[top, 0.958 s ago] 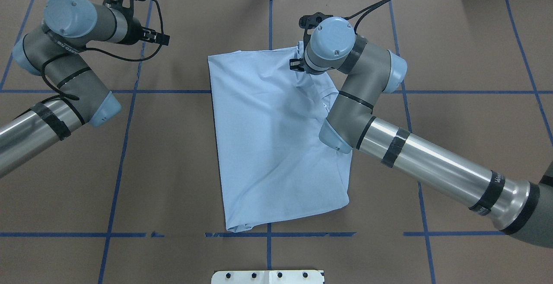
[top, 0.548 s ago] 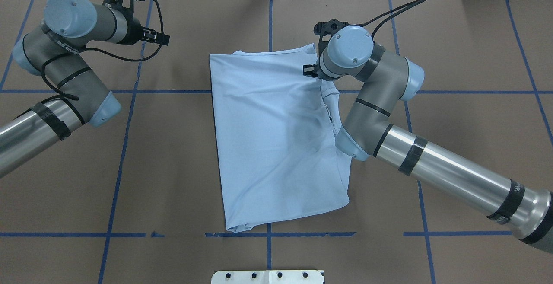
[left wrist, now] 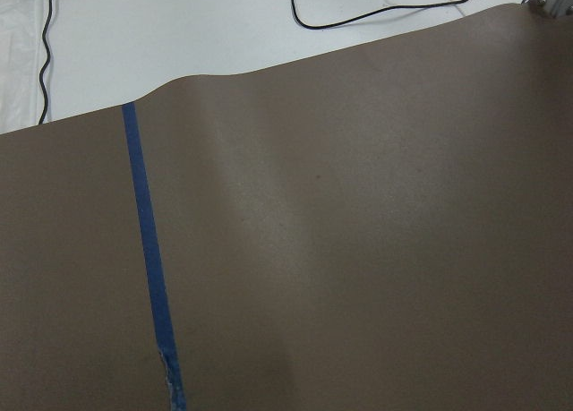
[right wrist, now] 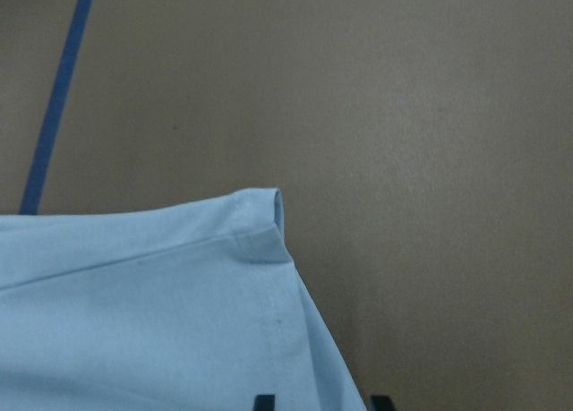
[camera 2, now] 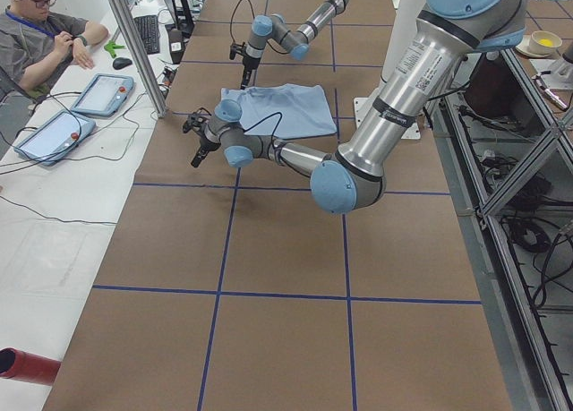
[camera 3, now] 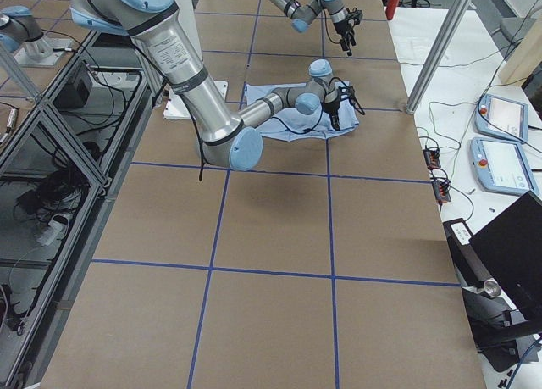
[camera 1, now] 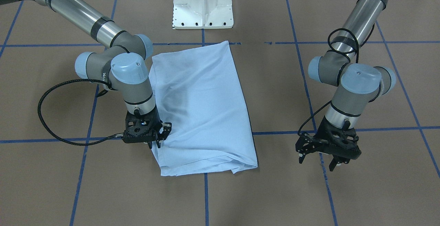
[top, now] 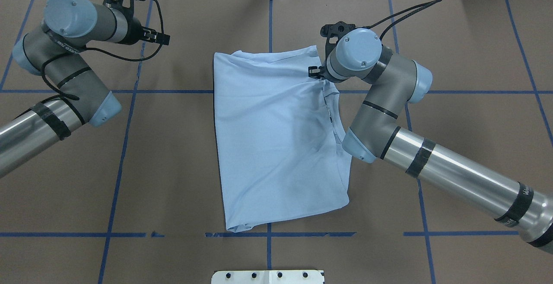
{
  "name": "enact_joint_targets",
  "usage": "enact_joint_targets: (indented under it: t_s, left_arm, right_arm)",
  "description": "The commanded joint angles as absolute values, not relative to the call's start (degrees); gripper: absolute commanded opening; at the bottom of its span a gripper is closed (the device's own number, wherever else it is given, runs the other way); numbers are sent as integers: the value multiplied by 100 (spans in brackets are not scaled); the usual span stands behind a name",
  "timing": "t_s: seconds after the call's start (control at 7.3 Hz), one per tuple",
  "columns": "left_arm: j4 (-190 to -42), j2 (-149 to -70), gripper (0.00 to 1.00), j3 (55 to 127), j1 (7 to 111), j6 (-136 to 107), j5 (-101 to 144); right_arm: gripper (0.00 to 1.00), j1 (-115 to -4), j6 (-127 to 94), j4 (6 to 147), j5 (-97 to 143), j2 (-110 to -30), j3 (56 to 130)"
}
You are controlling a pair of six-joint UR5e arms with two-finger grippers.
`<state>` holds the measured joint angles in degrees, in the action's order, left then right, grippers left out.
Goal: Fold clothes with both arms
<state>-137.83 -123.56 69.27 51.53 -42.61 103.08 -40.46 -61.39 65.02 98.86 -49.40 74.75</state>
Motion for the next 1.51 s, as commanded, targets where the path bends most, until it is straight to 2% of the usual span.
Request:
enact_joint_targets:
  t_s: [0.0,0.27,0.55,0.82,0.96,1.1,1.23,1.37]
  left_arm:
    - [-13746,-12192,100,7537,4967,-5336,10877]
    - [-13720,-11369,100,9124,4127,-6638,10759]
    - [-13702,-10612,100,10304,3082,-7668,9963]
    - [-13650,-10074,100,10914,2062,-8486,9267]
    - [-13571,-9985,100,10916,1474,-8934,8681]
    - [-13518,-9984,95,10907,1068,-9417,8336]
    - [-13378,-10019,74,10855,689,-10083,8019]
    - [-13107,-10220,67,10854,529,-10490,7885]
  right_arm:
    - [100,-4332,-6099,6495,10586,-5009,7916]
    - [100,-4298,-6666,6513,10573,-5963,9038]
    - [100,-3923,-7676,6495,10050,-6947,10163]
    - [100,-3308,-8758,6486,9530,-7827,11245]
    - [100,-2974,-9206,6495,9127,-7970,11537]
    - [100,-2797,-9394,6495,8923,-7972,11575]
    - [100,-2769,-9395,6495,8904,-7972,11575]
    - [100,-2769,-9396,6495,8903,-7972,11566]
